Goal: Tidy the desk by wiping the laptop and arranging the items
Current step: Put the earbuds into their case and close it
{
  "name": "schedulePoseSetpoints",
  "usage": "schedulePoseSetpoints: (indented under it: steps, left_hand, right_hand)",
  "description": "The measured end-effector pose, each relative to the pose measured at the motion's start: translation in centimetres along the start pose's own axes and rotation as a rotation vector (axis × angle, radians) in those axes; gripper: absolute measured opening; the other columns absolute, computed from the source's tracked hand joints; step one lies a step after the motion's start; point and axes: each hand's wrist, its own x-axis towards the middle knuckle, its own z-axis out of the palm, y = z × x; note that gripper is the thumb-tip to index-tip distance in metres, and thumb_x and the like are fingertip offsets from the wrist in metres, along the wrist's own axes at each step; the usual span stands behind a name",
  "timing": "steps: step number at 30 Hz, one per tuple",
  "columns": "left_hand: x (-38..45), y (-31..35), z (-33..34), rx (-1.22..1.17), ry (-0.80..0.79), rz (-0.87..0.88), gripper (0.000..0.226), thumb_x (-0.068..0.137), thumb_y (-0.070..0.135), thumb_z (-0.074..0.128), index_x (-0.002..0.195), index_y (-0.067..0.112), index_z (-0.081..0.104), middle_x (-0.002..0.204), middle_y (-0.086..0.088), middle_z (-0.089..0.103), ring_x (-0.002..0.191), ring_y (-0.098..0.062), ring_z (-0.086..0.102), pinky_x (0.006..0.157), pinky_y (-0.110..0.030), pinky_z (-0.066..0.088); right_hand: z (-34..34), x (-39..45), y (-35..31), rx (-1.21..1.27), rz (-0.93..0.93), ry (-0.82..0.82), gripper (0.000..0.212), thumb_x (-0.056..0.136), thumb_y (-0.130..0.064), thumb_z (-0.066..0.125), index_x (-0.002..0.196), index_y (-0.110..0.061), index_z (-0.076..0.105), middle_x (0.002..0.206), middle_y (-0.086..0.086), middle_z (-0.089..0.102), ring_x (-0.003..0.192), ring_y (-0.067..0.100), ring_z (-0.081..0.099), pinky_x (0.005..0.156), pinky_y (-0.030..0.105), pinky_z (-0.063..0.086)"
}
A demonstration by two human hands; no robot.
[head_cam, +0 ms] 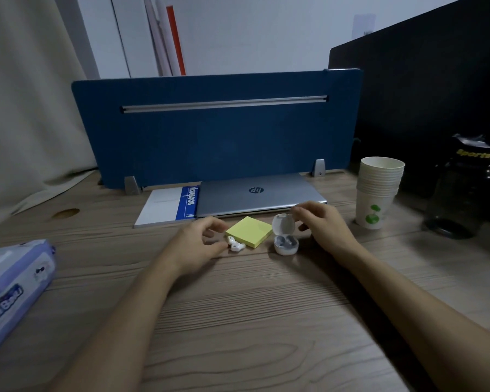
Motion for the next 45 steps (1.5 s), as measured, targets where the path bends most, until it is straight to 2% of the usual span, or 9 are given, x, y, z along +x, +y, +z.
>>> schedulePoseSetpoints:
  steps: [4,10,18,22,26,30,34,38,45]
  left_hand:
    - [-0.1,0.1,0.2,0.107,-0.03,0.062,0.03,0.08,0.034,0.074,0.101,0.048,0.058,0.109,0.024,0.053,0.102,0.0,0.052,0.077,-0.023,0.045]
    - [0.3,0.9,1.3,0.305,-0.026,0.145,0.02,0.081,0.051,0.067,0.098,0.049,0.056,0.105,0.025,0.043,0.105,-0.004,0.042,0.085,-0.031,0.041]
    - [0.8,1.5,3.0,0.434,0.011,0.208,0.011,0.091,0.046,0.056,0.098,0.038,0.056,0.1,0.017,0.043,0.099,-0.005,0.043,0.083,-0.028,0.044]
    - [0.6,1.7,2.8,0.399,0.002,0.241,0.012,0.096,0.043,0.047,0.101,0.034,0.055,0.104,0.015,0.044,0.1,-0.006,0.044,0.083,-0.03,0.043]
    - [0.3,2.5,2.9,0.275,0.003,0.271,0.01,0.099,0.042,0.043,0.102,0.039,0.052,0.104,0.017,0.045,0.095,-0.001,0.049,0.075,-0.023,0.041]
    - [0.1,3.9,3.6,0.2,0.061,0.344,0.014,0.098,0.033,0.051,0.11,0.032,0.06,0.107,0.016,0.052,0.096,0.002,0.053,0.076,-0.013,0.042]
    - [0.3,5.4,5.0,0.102,0.119,0.353,0.015,0.092,0.022,0.064,0.106,0.027,0.062,0.103,0.017,0.058,0.091,0.005,0.058,0.074,-0.006,0.043]
    - [0.9,5.9,6.0,0.042,0.12,0.33,0.016,0.09,0.02,0.066,0.105,0.027,0.064,0.103,0.016,0.061,0.091,0.005,0.059,0.075,-0.007,0.045]
    - [1.3,5.4,6.5,0.046,0.077,0.318,0.018,0.09,0.023,0.066,0.108,0.027,0.066,0.105,0.011,0.066,0.091,0.002,0.061,0.079,-0.015,0.05]
  right_hand:
    - [-0.5,0.4,0.5,0.006,0.036,0.114,0.022,0.098,-0.034,0.052,0.105,-0.02,0.069,0.092,-0.008,0.071,0.081,0.011,0.067,0.061,0.023,0.045]
    - [-0.5,0.4,1.0,-0.034,0.034,0.142,0.02,0.097,-0.034,0.052,0.102,-0.021,0.067,0.091,-0.007,0.069,0.08,0.011,0.066,0.063,0.024,0.044]
    - [-0.4,0.4,1.4,-0.088,0.018,0.127,0.013,0.097,-0.035,0.052,0.101,-0.029,0.063,0.091,-0.009,0.066,0.083,0.009,0.064,0.066,0.025,0.047]
    - [-0.5,0.5,1.4,-0.084,0.015,0.134,0.016,0.097,-0.035,0.051,0.103,-0.026,0.064,0.092,-0.009,0.066,0.082,0.009,0.065,0.066,0.025,0.046]
    - [-0.6,0.5,1.4,-0.08,0.022,0.143,0.019,0.097,-0.035,0.052,0.104,-0.024,0.065,0.091,-0.008,0.067,0.08,0.009,0.065,0.063,0.023,0.043]
    - [-0.7,0.7,1.5,-0.077,0.03,0.159,0.016,0.097,-0.034,0.052,0.1,-0.026,0.065,0.09,-0.008,0.067,0.082,0.011,0.065,0.066,0.025,0.044]
    - [-0.6,1.0,1.6,-0.074,0.036,0.164,0.015,0.096,-0.033,0.054,0.099,-0.025,0.065,0.091,-0.006,0.068,0.086,0.015,0.066,0.073,0.029,0.049]
    - [-0.5,1.0,1.6,-0.081,0.039,0.157,0.017,0.096,-0.032,0.054,0.102,-0.021,0.066,0.093,-0.005,0.068,0.09,0.016,0.065,0.085,0.039,0.053]
    - [-0.1,0.9,1.4,-0.096,0.022,0.137,0.02,0.097,-0.031,0.053,0.105,-0.018,0.066,0.093,-0.005,0.067,0.09,0.013,0.064,0.085,0.04,0.054]
